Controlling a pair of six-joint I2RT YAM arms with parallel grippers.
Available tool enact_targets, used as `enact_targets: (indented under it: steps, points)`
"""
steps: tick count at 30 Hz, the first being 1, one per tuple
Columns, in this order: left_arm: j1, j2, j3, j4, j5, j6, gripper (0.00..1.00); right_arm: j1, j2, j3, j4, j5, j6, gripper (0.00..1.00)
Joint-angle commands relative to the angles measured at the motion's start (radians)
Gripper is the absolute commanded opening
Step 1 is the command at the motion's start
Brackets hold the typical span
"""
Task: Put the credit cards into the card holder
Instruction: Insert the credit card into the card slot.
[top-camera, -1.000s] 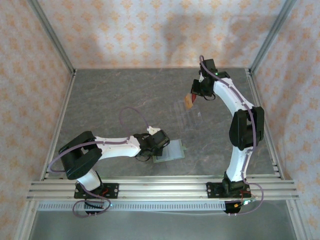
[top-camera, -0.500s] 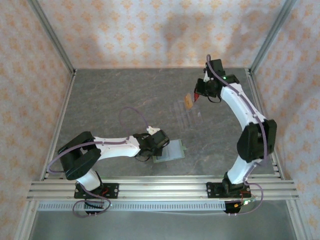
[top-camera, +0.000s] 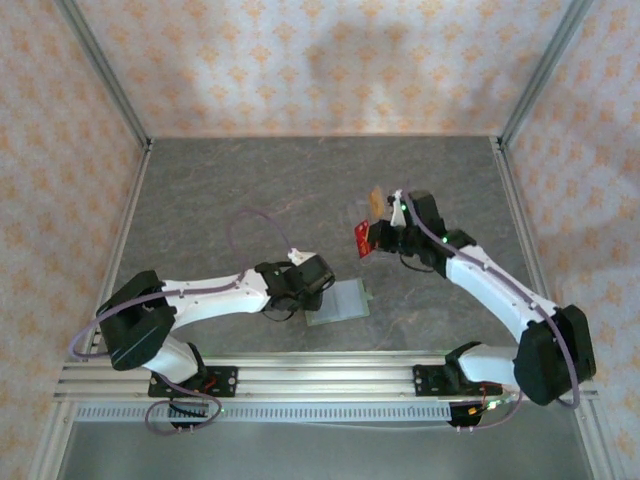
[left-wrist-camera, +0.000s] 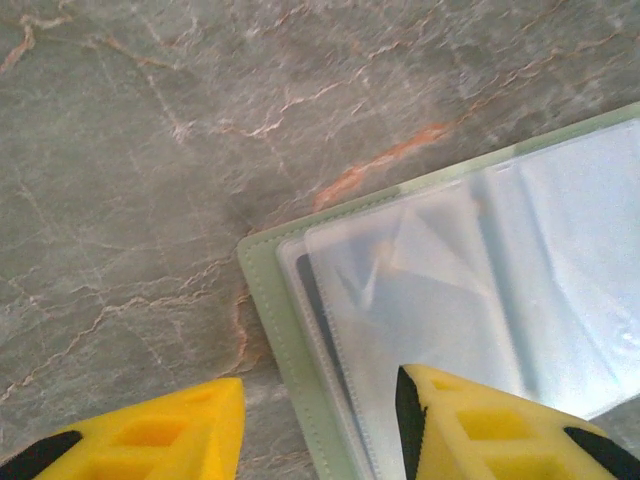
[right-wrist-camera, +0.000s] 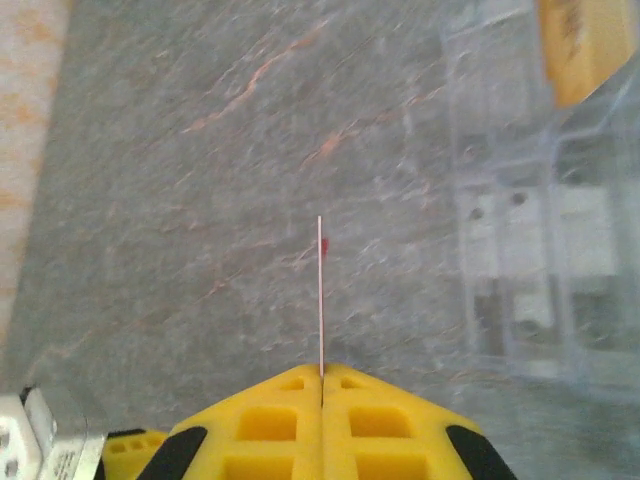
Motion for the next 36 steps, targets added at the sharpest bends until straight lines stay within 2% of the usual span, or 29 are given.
enact_targets:
  steps: [1,8,12,22,36]
  points:
    - [-0.007,0.043,0.068,-0.071,-0.021,0.012,0.46,0.044,-0.028,-0.107,0.258,-0.056,0.077,0.0]
    - [-0.007,0.123,0.094,-0.095,-0.048,0.012,0.43,0.1,-0.002,-0.347,0.617,-0.101,0.18,0.0]
    - [-0.006,0.15,0.079,-0.089,-0.045,0.007,0.4,0.113,0.005,-0.422,0.721,-0.094,0.2,0.0]
    - [-0.008,0.16,0.008,-0.067,-0.055,-0.022,0.34,0.155,0.099,-0.513,0.916,-0.079,0.248,0.0]
    - [-0.026,0.177,-0.025,-0.041,-0.044,-0.048,0.32,0.205,0.369,-0.583,1.334,-0.031,0.376,0.0]
